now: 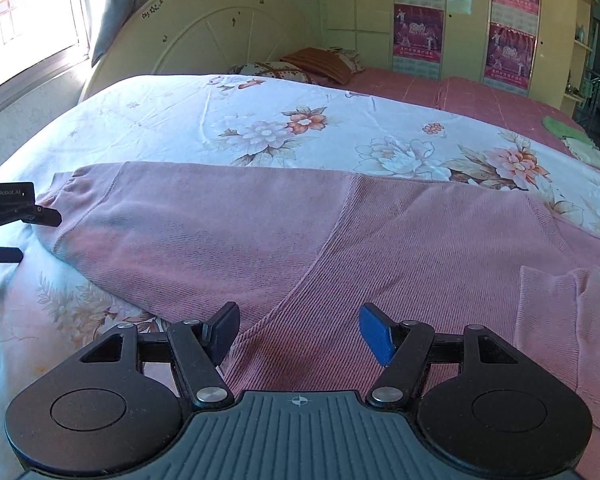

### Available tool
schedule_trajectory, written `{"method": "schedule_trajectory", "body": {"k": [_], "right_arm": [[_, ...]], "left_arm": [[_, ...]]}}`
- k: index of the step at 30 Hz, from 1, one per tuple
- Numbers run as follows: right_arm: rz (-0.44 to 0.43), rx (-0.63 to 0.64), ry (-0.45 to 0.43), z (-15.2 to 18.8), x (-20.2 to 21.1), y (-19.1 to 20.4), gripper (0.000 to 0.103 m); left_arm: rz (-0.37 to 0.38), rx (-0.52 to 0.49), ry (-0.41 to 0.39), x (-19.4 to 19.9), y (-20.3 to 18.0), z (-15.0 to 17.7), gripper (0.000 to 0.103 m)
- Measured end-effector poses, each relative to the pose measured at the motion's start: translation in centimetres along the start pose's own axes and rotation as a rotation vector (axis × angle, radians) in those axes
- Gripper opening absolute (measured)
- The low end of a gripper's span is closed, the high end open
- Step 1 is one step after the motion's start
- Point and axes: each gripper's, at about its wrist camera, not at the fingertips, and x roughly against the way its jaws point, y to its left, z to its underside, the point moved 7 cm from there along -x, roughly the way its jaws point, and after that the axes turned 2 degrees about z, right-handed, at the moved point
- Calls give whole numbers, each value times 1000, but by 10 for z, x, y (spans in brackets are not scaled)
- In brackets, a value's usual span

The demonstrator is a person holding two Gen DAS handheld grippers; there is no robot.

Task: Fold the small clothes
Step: 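Move the left tool to the other sleeve's cuff, then grasp the cuff with the left gripper and fold it across the body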

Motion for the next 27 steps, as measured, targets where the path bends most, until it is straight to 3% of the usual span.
{"method": "schedule_trajectory", "body": {"k": [4, 6, 11, 15, 18, 23, 27], "right_arm": [[12, -8, -7, -3, -2, -3, 67], [19, -12, -19, -6, -2, -5, 67], [30, -6, -4, -5, -8, -5, 67], [39, -10, 16, 1, -13, -9, 67], [36, 2, 29, 9, -20, -11, 67], [21, -39, 4, 4, -10, -16, 67], [1, -117, -28, 0, 10, -33, 67]], "left_arm": [[10, 36, -48, -8, 4, -11, 53], [0, 42, -71, -10, 6, -13, 33], [6, 78, -98, -9, 13, -13, 10], [26, 55, -124, -1, 6, -17, 4], [74, -17, -171, 16, -16, -22, 4], [219, -154, -207, 52, -81, -18, 4], [349, -281, -191, 75, -144, 8, 4]]}}
